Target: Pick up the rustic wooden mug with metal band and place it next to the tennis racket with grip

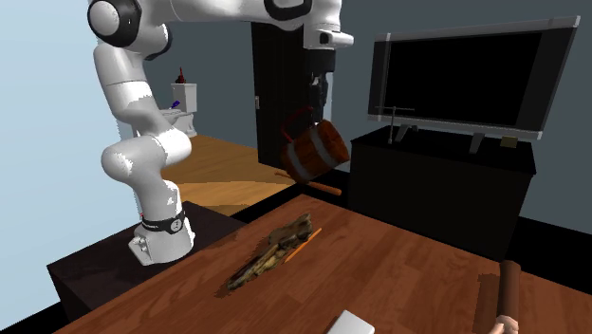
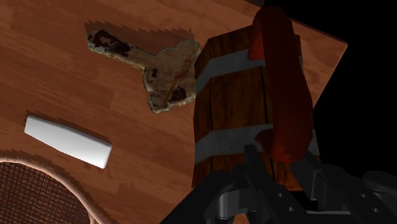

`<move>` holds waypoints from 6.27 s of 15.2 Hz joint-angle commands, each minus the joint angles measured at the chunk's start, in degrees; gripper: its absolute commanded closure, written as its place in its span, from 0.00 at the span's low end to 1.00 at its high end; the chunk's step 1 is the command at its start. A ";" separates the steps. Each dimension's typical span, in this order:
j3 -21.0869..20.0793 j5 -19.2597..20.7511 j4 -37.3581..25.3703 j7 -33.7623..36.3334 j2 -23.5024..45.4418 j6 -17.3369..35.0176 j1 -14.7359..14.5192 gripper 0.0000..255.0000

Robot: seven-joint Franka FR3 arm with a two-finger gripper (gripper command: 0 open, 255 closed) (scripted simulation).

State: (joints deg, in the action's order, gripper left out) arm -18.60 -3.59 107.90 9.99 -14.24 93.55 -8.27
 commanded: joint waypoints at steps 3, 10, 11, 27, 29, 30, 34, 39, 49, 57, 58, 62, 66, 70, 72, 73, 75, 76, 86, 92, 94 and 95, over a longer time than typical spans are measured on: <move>3.65 0.69 1.74 -5.73 -0.98 0.77 2.08 1.00; 9.97 2.40 2.22 -15.48 -1.05 1.04 5.85 1.00; 10.85 2.67 2.03 -16.83 -0.81 1.07 6.39 1.00; 23.48 5.06 -10.12 -37.83 10.60 0.64 15.21 1.00; 24.82 4.87 -12.97 -40.38 13.03 0.26 16.40 1.00; 25.46 4.73 -14.54 -41.65 14.33 0.02 17.01 1.00; 27.81 3.77 -21.79 -46.65 20.18 -1.36 19.65 1.00; 30.15 1.72 -33.87 -52.62 29.24 -4.47 23.65 1.00; 31.44 -1.47 -50.88 -58.67 42.82 -8.08 29.95 1.00; 31.49 -0.91 -40.09 -58.63 39.98 -0.13 28.91 1.00; 31.49 -0.87 -38.99 -58.63 39.77 0.76 28.82 1.00; 31.46 -0.77 -34.98 -58.63 39.19 4.18 28.53 1.00; 31.42 -0.74 -31.48 -58.64 38.92 7.41 28.32 1.00; 31.37 -0.77 -28.41 -58.67 38.93 10.48 28.17 1.00; 31.34 -0.80 -27.01 -58.70 39.03 11.97 28.11 1.00; 31.32 -0.83 -26.35 -58.71 39.10 12.71 28.08 1.00; 31.29 -0.88 -25.08 -58.74 39.29 14.16 28.04 1.00; 31.27 -0.92 -24.47 -58.76 39.40 14.87 28.03 1.00; 30.98 -1.29 -19.93 -58.96 40.90 20.88 28.03 1.00; 30.74 -1.17 -19.93 -58.89 40.88 20.89 28.23 1.00; 30.67 -0.98 -17.46 -58.62 40.08 22.60 27.87 0.00; 30.51 -0.98 -17.13 -58.06 41.04 23.92 27.52 0.00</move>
State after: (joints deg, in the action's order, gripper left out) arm 11.97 -4.52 91.43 -48.24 25.81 121.69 19.22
